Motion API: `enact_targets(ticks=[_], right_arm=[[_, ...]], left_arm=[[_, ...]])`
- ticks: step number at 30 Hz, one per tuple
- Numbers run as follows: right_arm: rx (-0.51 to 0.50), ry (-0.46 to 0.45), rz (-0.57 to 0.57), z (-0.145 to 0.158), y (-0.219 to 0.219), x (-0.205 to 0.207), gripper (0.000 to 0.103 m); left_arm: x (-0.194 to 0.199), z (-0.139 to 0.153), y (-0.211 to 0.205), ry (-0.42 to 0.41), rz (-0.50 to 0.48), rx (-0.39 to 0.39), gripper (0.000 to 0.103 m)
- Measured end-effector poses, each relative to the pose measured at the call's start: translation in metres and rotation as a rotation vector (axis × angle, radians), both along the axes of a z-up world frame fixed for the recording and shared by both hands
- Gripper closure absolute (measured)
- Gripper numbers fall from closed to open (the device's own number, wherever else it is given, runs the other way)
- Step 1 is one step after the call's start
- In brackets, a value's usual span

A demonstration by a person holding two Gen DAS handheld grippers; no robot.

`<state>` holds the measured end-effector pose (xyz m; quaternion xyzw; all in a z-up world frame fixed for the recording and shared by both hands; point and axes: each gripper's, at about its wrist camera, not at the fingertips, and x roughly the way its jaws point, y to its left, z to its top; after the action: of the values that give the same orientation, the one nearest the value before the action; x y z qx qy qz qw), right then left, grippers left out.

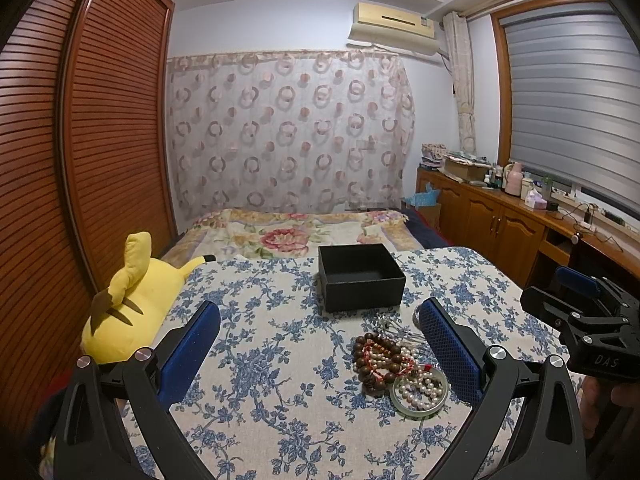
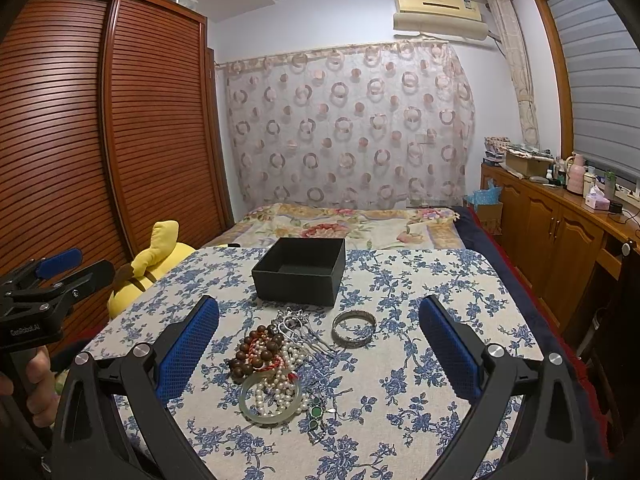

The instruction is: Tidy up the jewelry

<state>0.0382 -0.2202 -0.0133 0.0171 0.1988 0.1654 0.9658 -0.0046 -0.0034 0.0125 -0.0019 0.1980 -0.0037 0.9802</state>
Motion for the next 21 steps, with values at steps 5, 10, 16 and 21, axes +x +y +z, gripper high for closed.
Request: enact_targets(ticks=[5, 10, 16, 21], right_arm=[[0.000, -0.001, 0.000, 0.0004, -0.0003, -0.0004, 0.002], [0.000, -0.001, 0.000, 0.0006, -0.0006, -0.0007, 0.002], [0.001, -0.001, 0.001, 0.0004, 0.0006, -0.0002, 0.002], [0.000, -0.001, 0.001, -0.0006, 0.0019, 0.0001, 0.002]], left_arm=[[-0.0004, -0.0001, -0.0003, 0.000, 0.000, 0.001, 0.006], [-0.0006, -0.0002, -0.0004, -0.001, 0.000, 0.001, 0.006], [-0.0015, 0.0005, -0.0010, -0.002, -0.001, 0.002, 0.006], [-0.0020, 0.0017, -0.0019, 0.000, -0.001, 0.002, 0.006]])
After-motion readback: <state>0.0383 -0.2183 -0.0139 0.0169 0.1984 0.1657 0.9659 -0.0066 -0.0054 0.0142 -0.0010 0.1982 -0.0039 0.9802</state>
